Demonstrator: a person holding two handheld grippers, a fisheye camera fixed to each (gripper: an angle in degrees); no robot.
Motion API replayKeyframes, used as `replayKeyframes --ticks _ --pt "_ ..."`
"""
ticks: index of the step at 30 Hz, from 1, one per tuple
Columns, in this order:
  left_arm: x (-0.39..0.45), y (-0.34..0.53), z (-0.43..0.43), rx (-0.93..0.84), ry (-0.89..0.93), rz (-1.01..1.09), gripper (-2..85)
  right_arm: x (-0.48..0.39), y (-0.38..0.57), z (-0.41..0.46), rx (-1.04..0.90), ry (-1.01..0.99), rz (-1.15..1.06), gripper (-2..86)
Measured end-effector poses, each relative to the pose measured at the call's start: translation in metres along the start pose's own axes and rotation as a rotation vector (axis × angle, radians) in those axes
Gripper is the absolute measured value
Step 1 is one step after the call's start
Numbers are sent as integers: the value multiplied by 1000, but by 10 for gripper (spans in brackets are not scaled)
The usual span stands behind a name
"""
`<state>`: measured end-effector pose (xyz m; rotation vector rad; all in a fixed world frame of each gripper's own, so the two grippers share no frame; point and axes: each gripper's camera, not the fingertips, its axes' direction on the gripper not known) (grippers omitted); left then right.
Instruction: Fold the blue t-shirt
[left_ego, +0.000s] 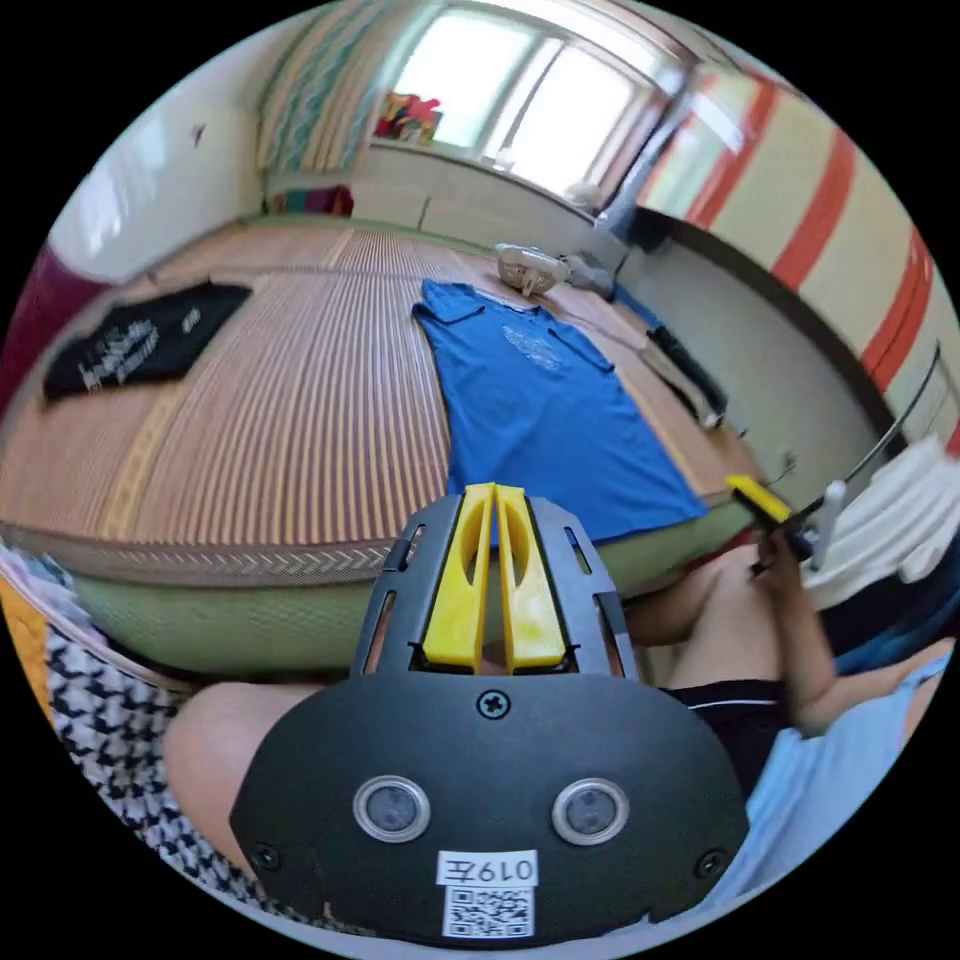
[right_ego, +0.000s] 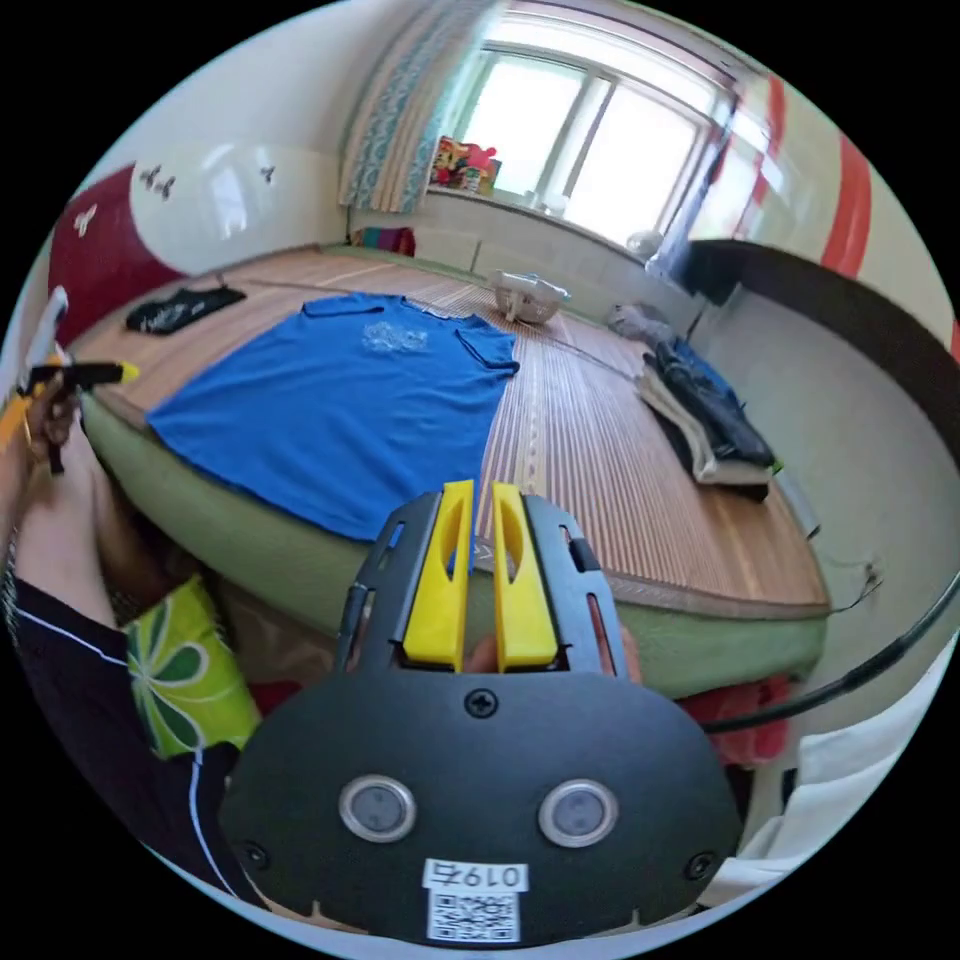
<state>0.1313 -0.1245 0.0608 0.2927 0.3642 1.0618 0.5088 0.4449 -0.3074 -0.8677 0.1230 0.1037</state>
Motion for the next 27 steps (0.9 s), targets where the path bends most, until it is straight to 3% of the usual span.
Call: replayKeyframes --ticks 2,10,21,27 --pt "-54 -25 -3 -50 127 -103 8 46 -7 -1 -15 -124 81 0" --pt "-161 -99 11 -272 159 -202 10 175 -24 12 -40 -494 252 -1" --pt "-249 -165 6 -309 224 -244 10 221 -50 30 -186 -511 140 68" --pt "-286 -193 0 -324 268 -257 19 251 -47 35 -181 -569 230 86"
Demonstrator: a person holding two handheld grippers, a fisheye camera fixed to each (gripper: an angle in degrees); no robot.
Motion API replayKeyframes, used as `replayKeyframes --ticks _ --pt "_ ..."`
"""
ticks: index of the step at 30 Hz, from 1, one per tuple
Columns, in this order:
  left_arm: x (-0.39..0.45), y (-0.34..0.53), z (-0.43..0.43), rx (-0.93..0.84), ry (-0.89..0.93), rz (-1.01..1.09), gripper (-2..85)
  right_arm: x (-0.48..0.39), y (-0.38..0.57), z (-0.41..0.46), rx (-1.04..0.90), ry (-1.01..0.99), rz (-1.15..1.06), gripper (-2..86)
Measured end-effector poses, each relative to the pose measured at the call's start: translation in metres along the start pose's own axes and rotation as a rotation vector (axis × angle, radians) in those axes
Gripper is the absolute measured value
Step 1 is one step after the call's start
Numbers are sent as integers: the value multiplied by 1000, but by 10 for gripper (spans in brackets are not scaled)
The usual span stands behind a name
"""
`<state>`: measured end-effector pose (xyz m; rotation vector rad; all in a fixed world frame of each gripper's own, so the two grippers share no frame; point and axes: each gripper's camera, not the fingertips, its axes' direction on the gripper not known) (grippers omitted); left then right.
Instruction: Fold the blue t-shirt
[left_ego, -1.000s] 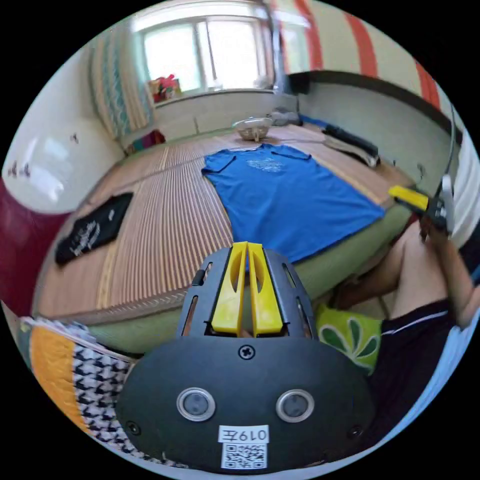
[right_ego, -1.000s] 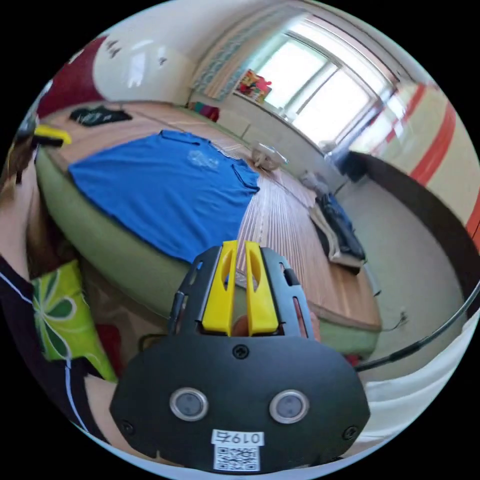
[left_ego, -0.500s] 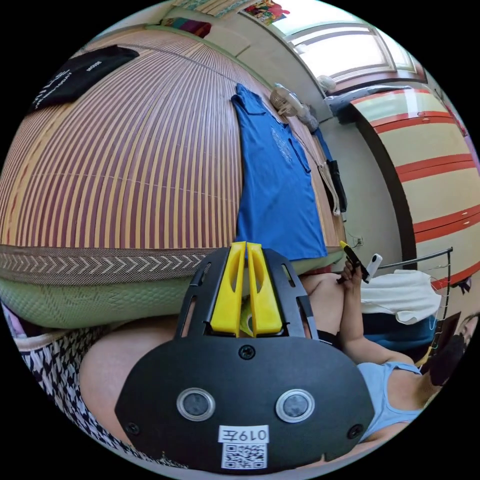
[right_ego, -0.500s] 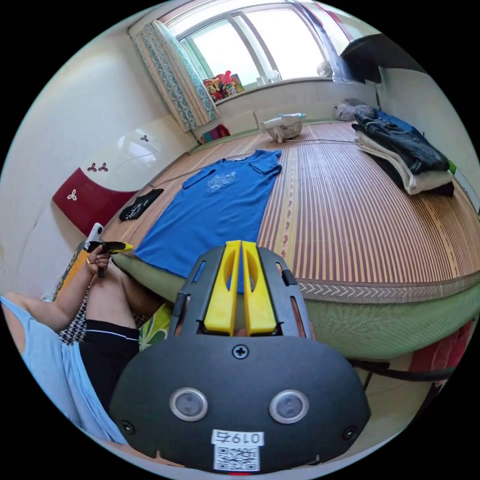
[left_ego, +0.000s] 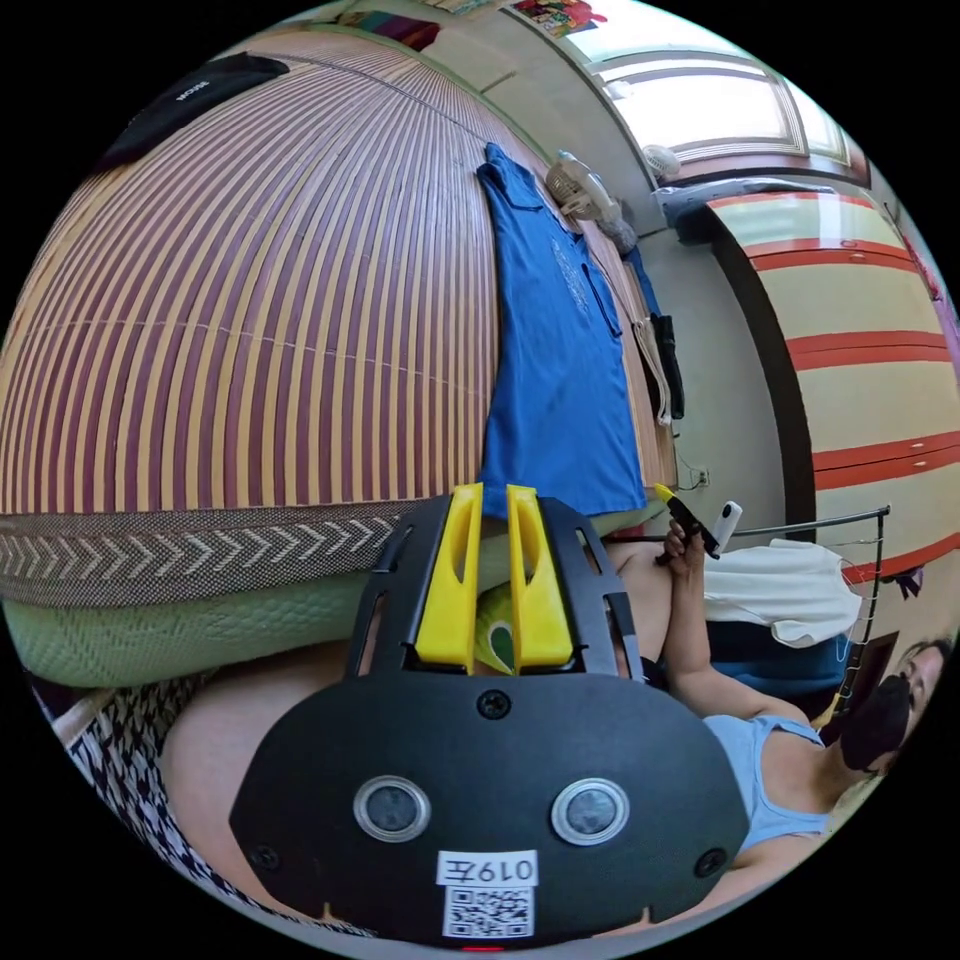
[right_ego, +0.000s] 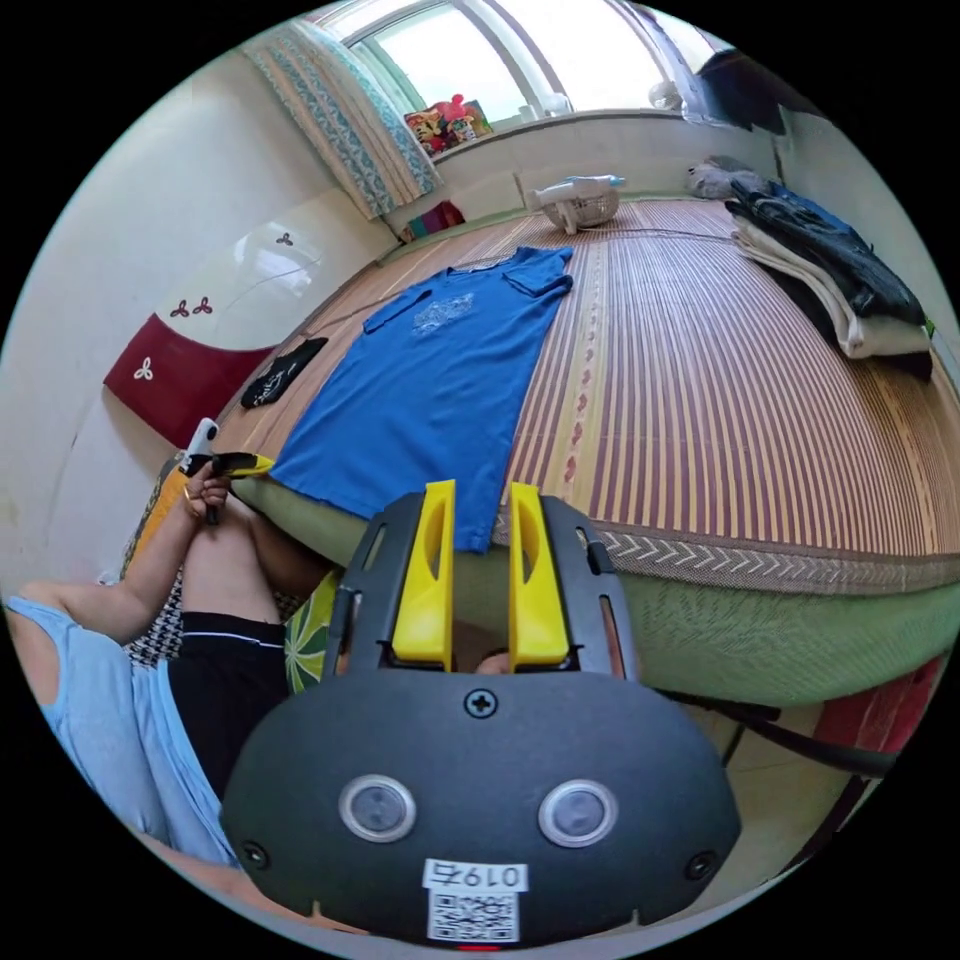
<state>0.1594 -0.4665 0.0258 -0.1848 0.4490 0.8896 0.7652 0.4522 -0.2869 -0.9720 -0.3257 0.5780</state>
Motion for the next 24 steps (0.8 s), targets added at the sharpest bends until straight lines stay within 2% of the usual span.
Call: replayKeyframes --ticks 6,19,24 --pt "-25 -29 -26 -4 53 -22 33 22 -1 -3 21 -92 75 106" --pt "-49 -104 -37 -217 140 97 17 19 3 42 -13 -209 115 97" --pt "-67 -113 -62 -126 273 105 12 3 15 66 -5 -230 109 90"
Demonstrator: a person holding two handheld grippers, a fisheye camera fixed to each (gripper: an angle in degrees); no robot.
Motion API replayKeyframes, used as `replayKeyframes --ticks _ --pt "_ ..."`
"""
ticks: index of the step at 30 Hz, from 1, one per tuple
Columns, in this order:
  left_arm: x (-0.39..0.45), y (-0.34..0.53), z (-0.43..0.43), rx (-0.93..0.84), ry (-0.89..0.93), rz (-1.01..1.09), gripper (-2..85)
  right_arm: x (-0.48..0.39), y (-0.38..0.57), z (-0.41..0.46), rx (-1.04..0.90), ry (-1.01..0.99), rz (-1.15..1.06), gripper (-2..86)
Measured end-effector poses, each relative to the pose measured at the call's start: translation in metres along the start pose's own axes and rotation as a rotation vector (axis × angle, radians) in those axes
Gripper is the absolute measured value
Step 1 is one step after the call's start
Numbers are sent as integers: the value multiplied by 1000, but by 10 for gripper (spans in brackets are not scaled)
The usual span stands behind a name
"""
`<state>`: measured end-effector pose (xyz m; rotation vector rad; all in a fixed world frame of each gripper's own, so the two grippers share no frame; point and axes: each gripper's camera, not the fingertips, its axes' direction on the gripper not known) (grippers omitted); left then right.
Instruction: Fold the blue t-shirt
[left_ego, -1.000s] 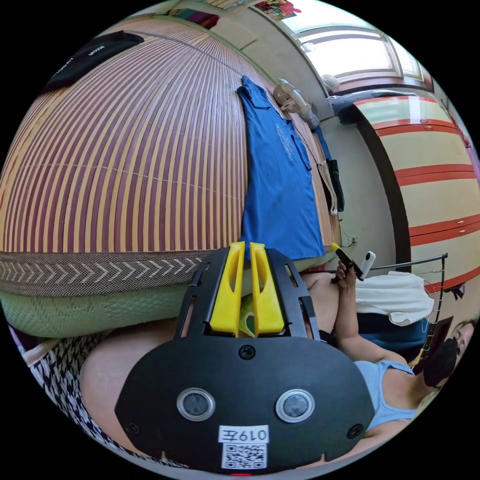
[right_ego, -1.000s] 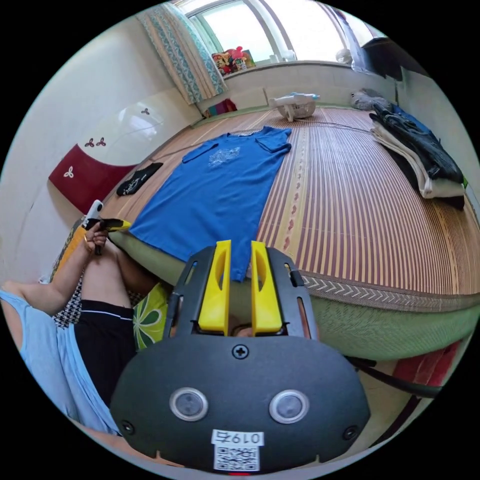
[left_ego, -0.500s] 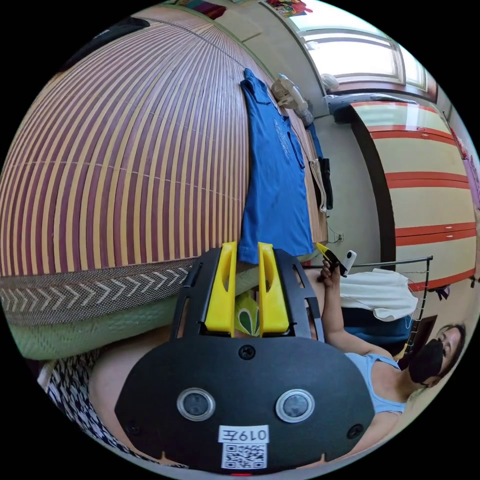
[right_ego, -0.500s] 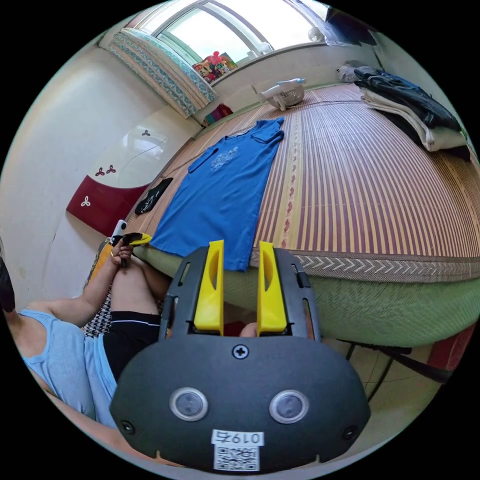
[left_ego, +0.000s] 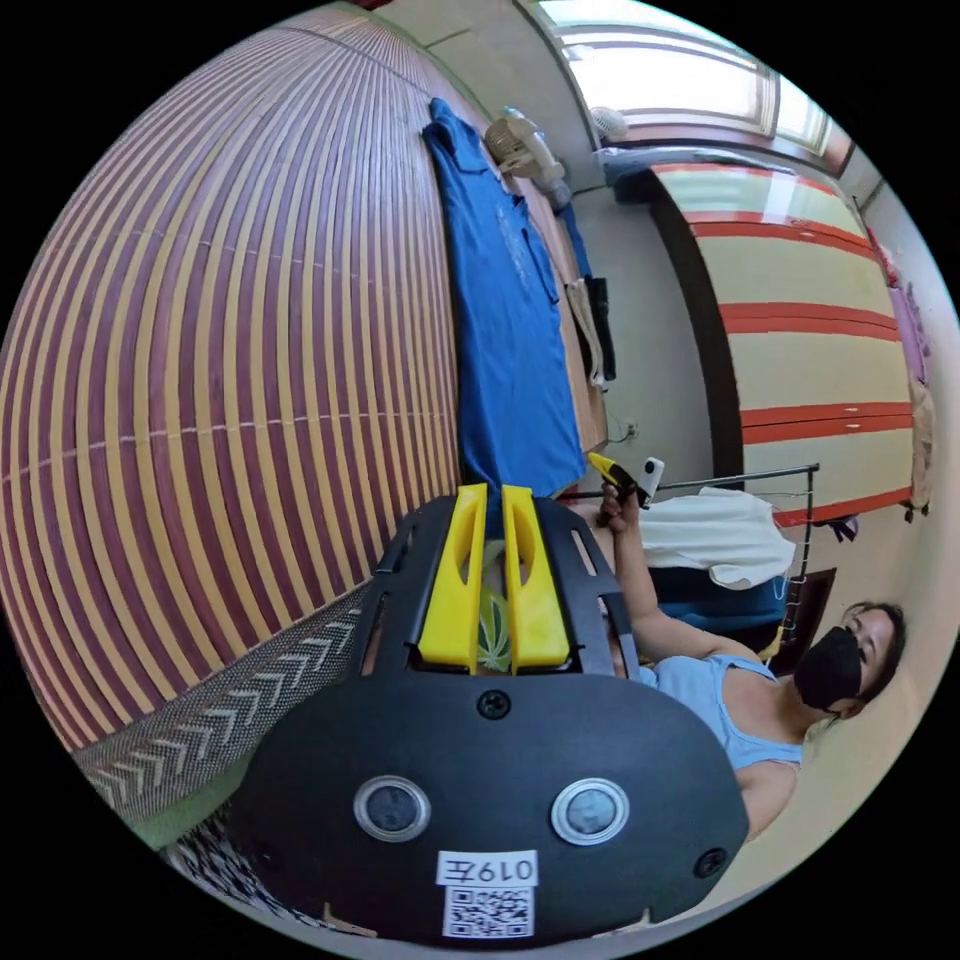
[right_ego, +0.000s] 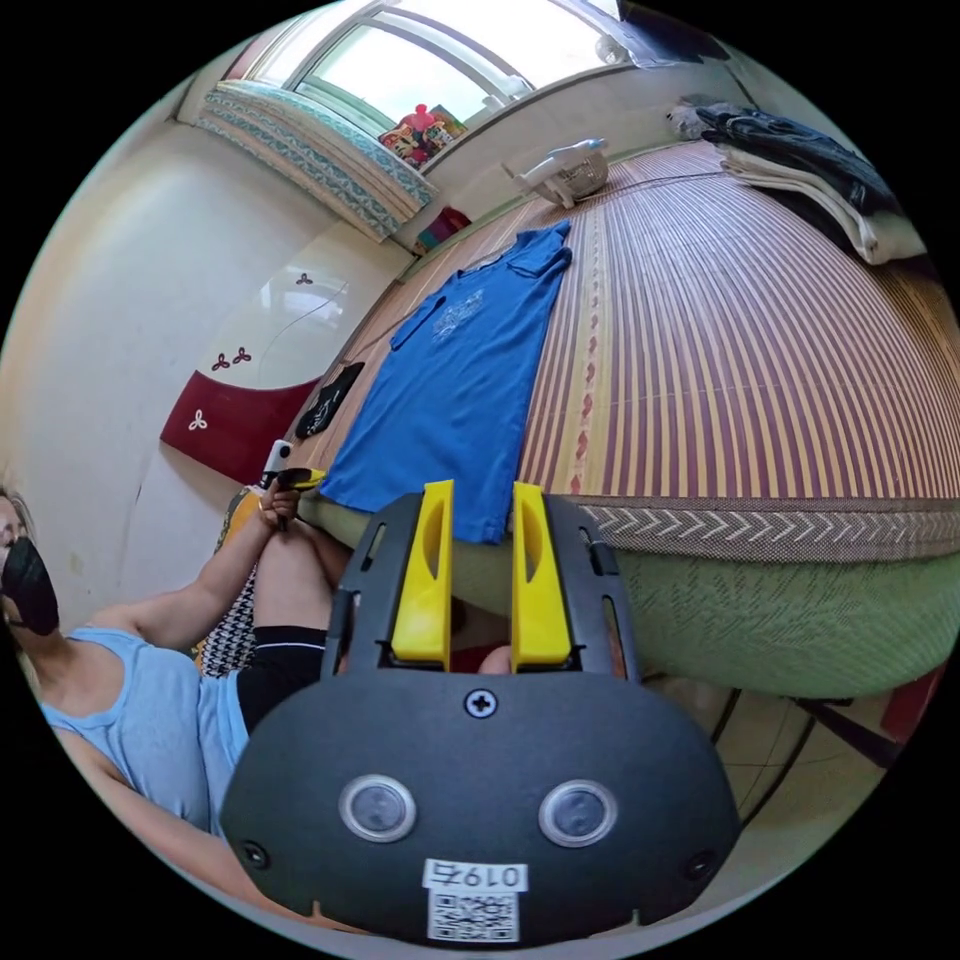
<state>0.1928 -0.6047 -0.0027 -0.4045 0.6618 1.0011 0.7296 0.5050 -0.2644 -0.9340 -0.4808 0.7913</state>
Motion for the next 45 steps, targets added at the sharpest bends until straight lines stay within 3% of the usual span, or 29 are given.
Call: replayKeyframes --ticks 6,9,17,22,29,36,41,45 --pt "3 3 -17 79 90 56 10 -60 26 50 44 126 -209 79" --pt "-3 6 -24 88 45 22 11 -101 41 89 39 153 -335 74" --pt "-18 9 -38 105 21 -37 10 -288 109 272 58 343 -799 86" --pt "-21 10 -42 109 41 -32 10 -365 130 390 54 293 -857 97" --pt "-22 10 -44 114 74 -4 10 -445 188 546 48 524 -1060 78" --pt "-17 8 -39 116 90 29 11 -467 227 637 47 668 -1089 71" --pt "-15 14 -32 118 79 28 9 -477 248 692 84 804 -1074 4" --pt "-11 23 -27 126 15 22 9 -479 259 711 100 770 -1051 -6"
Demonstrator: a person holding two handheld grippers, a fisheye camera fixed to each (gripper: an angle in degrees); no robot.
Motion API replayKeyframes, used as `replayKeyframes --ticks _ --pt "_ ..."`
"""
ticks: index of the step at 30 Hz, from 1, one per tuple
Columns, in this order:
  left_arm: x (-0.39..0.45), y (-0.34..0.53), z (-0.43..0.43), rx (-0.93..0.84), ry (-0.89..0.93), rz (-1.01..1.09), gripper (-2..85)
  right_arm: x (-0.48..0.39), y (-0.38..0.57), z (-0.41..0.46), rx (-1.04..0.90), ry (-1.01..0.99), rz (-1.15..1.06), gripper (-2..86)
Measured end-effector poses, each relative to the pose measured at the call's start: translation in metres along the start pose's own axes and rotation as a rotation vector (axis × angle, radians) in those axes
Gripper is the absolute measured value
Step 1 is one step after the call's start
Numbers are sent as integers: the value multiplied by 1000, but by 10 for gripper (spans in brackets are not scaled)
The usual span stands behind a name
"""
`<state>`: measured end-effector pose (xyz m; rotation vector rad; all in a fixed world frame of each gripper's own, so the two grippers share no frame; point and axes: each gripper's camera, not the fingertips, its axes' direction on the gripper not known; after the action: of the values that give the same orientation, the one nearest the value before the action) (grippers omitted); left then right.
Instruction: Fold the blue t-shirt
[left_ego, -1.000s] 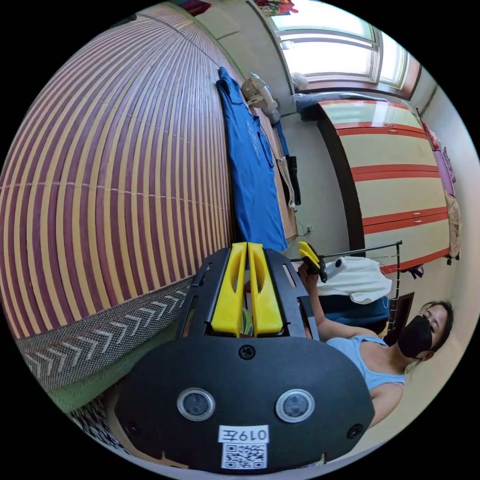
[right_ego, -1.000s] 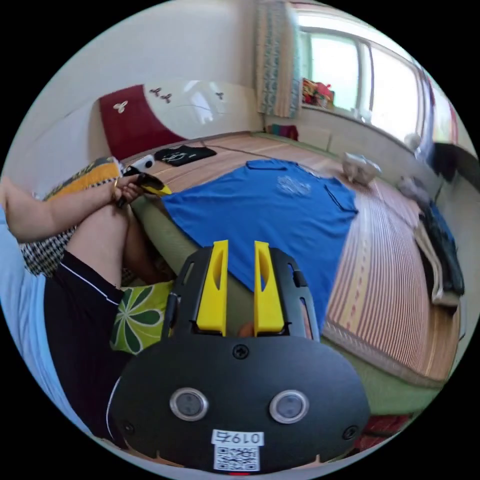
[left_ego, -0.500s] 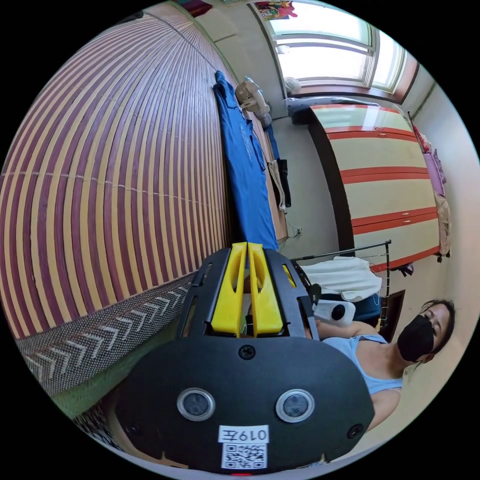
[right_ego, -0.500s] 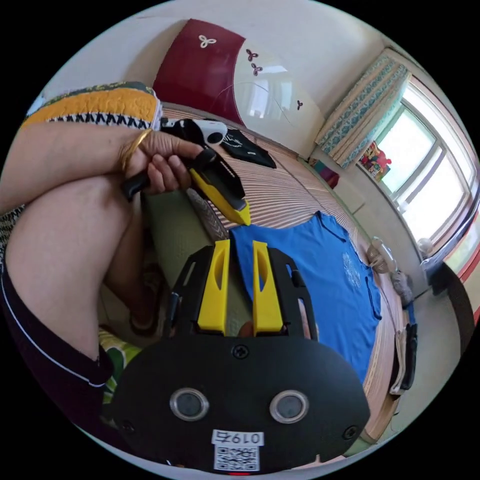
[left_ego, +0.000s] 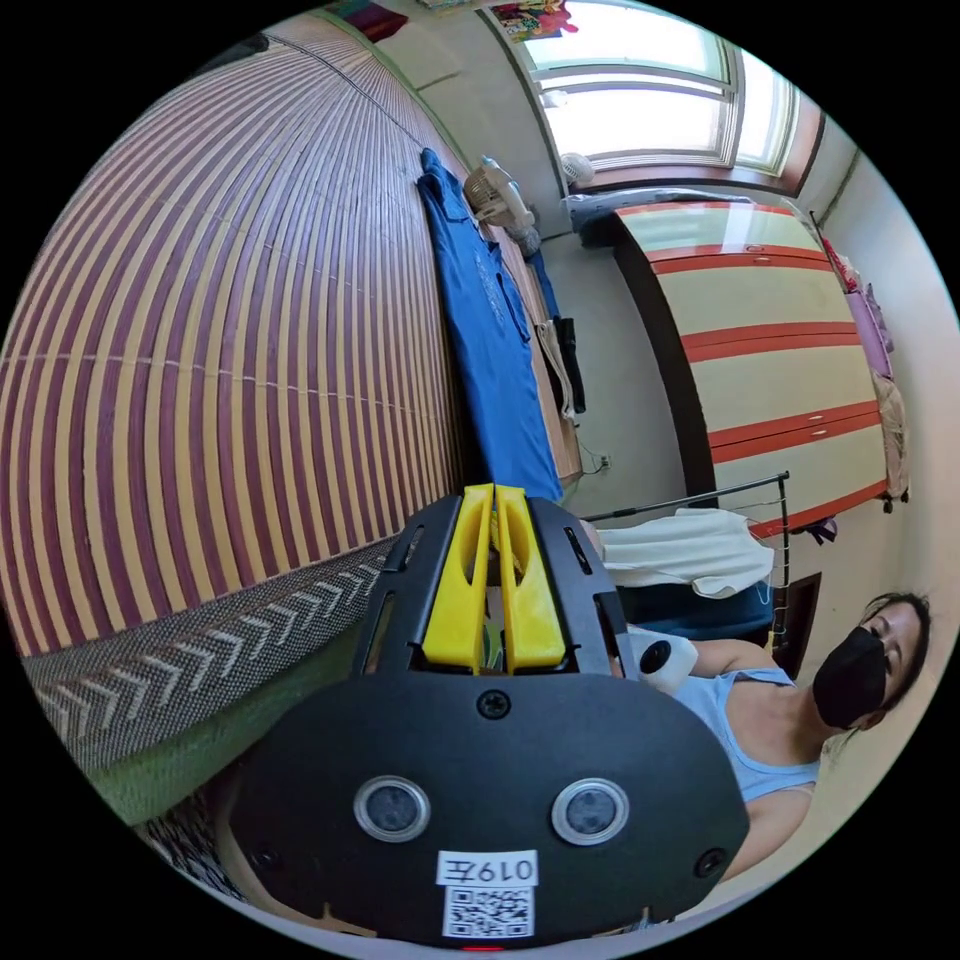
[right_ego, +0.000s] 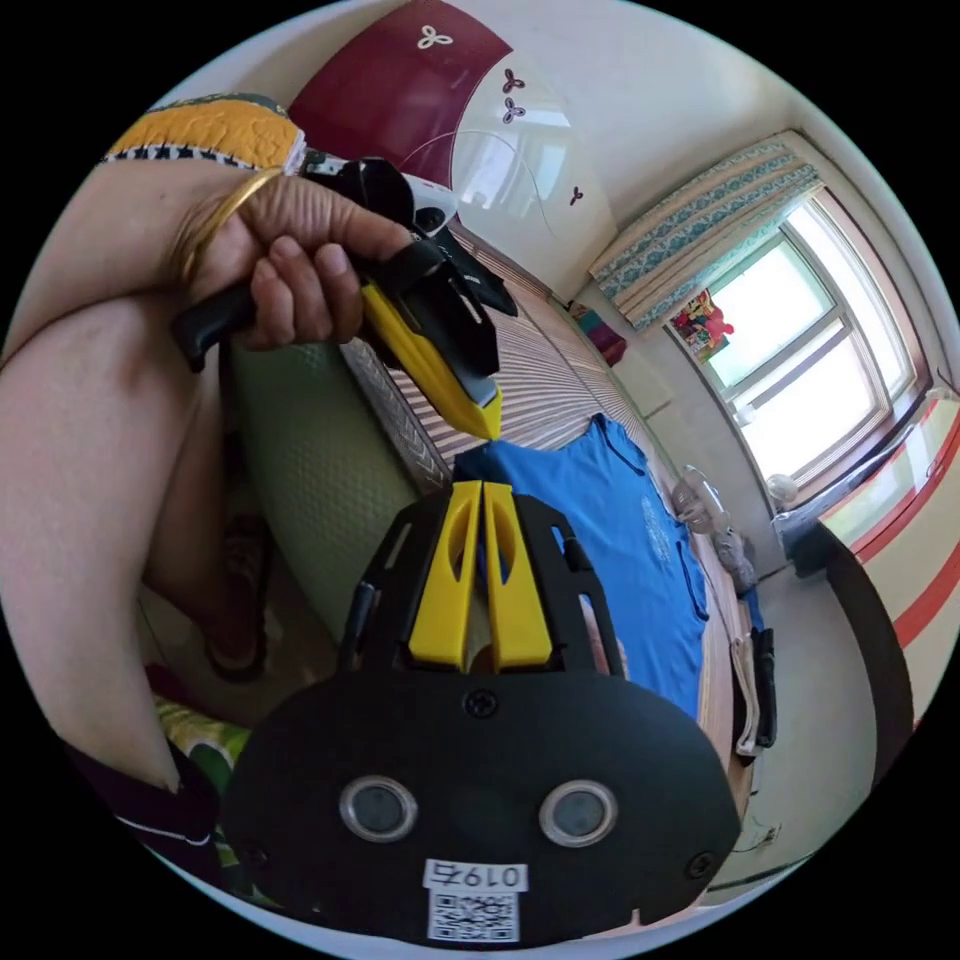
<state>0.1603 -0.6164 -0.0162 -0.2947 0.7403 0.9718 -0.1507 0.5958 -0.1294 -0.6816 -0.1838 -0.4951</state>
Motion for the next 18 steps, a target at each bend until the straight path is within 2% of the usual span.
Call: replayKeyframes --ticks 5,7,18 --pt "24 23 10 -31 -217 51 9 -19 9 3 44 -82 4 13" --pt "29 30 19 -44 -214 72 9 -25 12 10 27 -105 -3 64" --pt "38 45 47 25 -215 102 8 -54 5 50 7 -127 3 94"
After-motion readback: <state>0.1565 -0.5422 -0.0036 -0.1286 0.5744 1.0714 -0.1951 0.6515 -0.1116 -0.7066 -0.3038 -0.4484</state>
